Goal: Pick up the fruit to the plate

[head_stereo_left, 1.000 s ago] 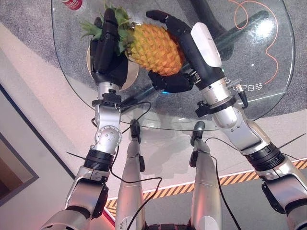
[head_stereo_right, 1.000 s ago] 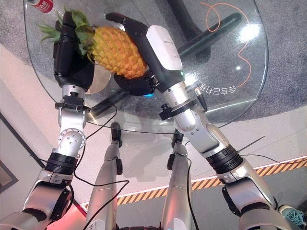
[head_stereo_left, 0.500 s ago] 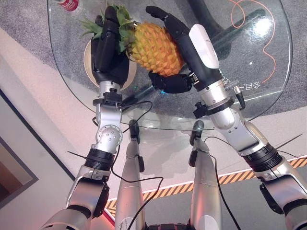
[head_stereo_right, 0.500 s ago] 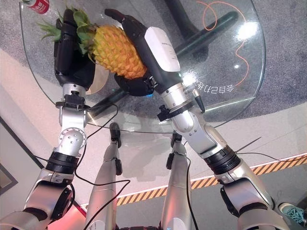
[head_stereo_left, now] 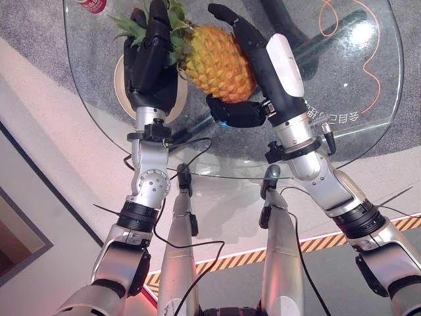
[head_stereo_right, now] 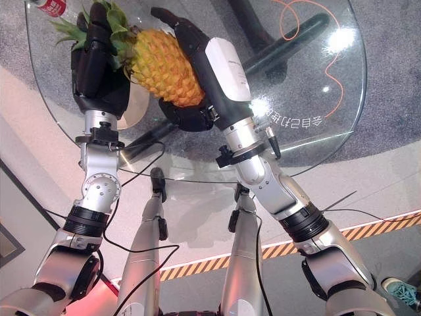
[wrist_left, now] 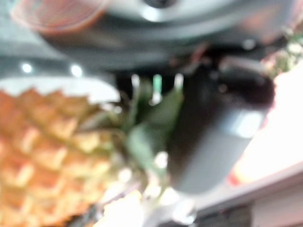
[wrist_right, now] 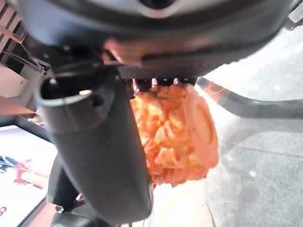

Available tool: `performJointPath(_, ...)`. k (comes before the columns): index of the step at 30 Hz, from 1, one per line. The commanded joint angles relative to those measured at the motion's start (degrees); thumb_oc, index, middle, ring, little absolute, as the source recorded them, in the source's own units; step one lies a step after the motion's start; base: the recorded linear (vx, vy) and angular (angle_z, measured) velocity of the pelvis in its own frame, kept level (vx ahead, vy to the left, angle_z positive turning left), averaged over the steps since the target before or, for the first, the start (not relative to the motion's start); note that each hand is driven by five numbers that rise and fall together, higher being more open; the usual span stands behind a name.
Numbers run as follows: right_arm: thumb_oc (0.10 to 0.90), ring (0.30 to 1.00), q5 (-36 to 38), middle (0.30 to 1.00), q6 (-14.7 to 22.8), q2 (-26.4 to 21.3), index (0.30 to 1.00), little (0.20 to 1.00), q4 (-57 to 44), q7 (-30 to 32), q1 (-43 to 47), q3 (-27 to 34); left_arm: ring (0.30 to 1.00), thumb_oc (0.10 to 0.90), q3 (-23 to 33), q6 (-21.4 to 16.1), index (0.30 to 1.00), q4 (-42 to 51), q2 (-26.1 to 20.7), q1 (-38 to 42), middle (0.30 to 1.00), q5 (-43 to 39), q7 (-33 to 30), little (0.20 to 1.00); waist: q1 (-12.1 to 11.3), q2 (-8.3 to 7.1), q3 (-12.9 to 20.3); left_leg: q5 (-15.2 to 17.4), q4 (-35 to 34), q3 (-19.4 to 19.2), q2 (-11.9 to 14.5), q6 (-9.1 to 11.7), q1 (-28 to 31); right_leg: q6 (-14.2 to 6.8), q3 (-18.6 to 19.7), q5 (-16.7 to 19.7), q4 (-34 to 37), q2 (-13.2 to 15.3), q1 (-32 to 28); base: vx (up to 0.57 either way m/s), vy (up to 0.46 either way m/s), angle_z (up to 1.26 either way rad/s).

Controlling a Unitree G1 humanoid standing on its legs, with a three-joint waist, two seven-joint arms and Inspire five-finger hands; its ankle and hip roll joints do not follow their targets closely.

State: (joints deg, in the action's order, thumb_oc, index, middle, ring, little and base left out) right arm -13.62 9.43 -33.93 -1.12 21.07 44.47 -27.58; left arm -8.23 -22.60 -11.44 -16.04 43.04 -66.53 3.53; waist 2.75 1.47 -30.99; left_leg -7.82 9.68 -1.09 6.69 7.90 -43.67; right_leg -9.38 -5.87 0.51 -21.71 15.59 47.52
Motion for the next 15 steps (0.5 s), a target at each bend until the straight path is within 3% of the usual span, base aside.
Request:
performJointPath(1, 0.8, 0.9, -2.64, 0.9, 3.29, -0.17, 0.9, 0.9, -3.64, 6.98, 5.19, 9.62, 0.3, 0.1, 2.22, -9.22, 0.3, 9.69, -1.28, 5.09, 0.3, 3.7, 0.27, 0.2, -1.45, -2.13, 1.2, 4.96, 4.94, -1.19, -1.97, -1.74, -0.55, 0.41, -2.67, 3.98, 6.59, -2.32, -2.81, 0.0, 0.0, 0.0)
performJointPath(15, 0.8, 0.9, -3.74, 0.9, 2.6, 0.92, 0.9, 0.9, -2.82, 7.51, 5.84, 9.79, 0.3, 0.1, 4.68, -15.2, 0.3, 9.74, 0.81, 5.54, 0.3, 5.86, -6.39, 0.2, -1.66, -2.52, 1.2, 5.11, 4.54, -1.07, -1.83, -1.49, -0.1, 0.57, -2.87, 3.49, 6.87, -2.51, -3.42, 0.0, 0.0, 0.0)
